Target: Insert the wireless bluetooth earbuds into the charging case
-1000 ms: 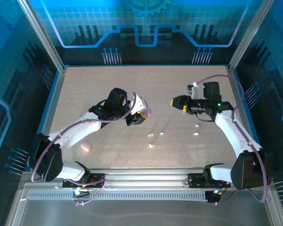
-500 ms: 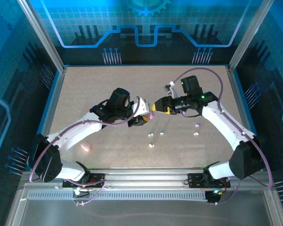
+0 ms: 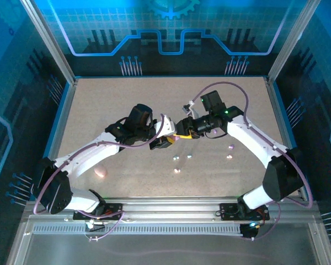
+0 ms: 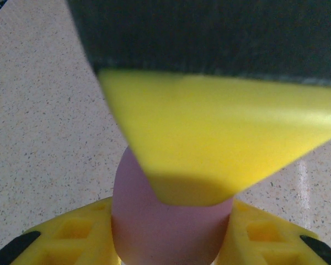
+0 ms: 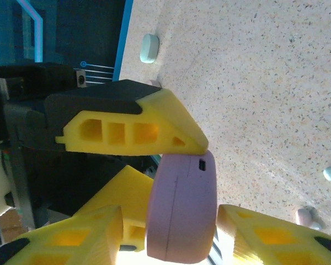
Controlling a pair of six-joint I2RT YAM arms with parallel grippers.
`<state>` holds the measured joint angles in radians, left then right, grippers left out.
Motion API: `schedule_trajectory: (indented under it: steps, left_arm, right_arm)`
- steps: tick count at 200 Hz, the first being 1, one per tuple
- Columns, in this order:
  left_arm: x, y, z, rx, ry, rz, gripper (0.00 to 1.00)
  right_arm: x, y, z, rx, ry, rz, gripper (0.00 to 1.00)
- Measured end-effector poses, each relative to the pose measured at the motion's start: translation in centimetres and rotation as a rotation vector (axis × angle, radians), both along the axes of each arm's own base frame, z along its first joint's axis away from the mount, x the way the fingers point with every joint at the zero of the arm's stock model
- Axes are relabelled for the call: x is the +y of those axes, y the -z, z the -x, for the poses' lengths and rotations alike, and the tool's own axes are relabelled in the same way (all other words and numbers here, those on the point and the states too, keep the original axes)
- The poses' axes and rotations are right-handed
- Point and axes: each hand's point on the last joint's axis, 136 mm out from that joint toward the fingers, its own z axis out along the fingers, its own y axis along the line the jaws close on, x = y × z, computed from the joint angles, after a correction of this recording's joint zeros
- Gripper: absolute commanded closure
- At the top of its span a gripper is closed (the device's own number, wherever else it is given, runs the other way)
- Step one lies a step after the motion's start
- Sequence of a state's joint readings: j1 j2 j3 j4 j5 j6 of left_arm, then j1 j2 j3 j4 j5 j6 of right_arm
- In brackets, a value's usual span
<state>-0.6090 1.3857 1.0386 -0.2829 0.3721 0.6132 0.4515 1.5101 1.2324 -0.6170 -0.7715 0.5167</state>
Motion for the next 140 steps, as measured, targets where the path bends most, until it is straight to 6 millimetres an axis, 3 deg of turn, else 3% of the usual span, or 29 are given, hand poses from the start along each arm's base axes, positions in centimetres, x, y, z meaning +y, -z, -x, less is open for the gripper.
schedule_trajectory:
  steps: [52,63,79,96,140]
  left_arm:
    - [0.0,-0.2,0.1,-0.023,0.006,-0.011,0.63]
    - [0.1,-0.1,0.0,-0.025,0.002,-0.017,0.59]
    - [0.1,-0.2,0.0,-0.031,-0.004,-0.02,0.43]
    - [0.2,-0.7,-0.1,-0.055,-0.009,-0.013,0.33]
    - [1.9,-2.1,-0.1,-0.109,-0.061,0.111,0.27]
  right_arm:
    - [0.2,0.4,-0.1,0.022,-0.002,-0.004,0.73]
    - [0.3,0.5,-0.2,0.028,0.004,-0.003,0.77]
    - [0.3,0.4,-0.3,0.026,0.002,-0.009,0.81]
    - [0.4,0.3,-0.5,0.022,0.005,-0.022,0.84]
    - [-0.5,-0.3,-1.2,0.045,0.05,-0.139,0.86]
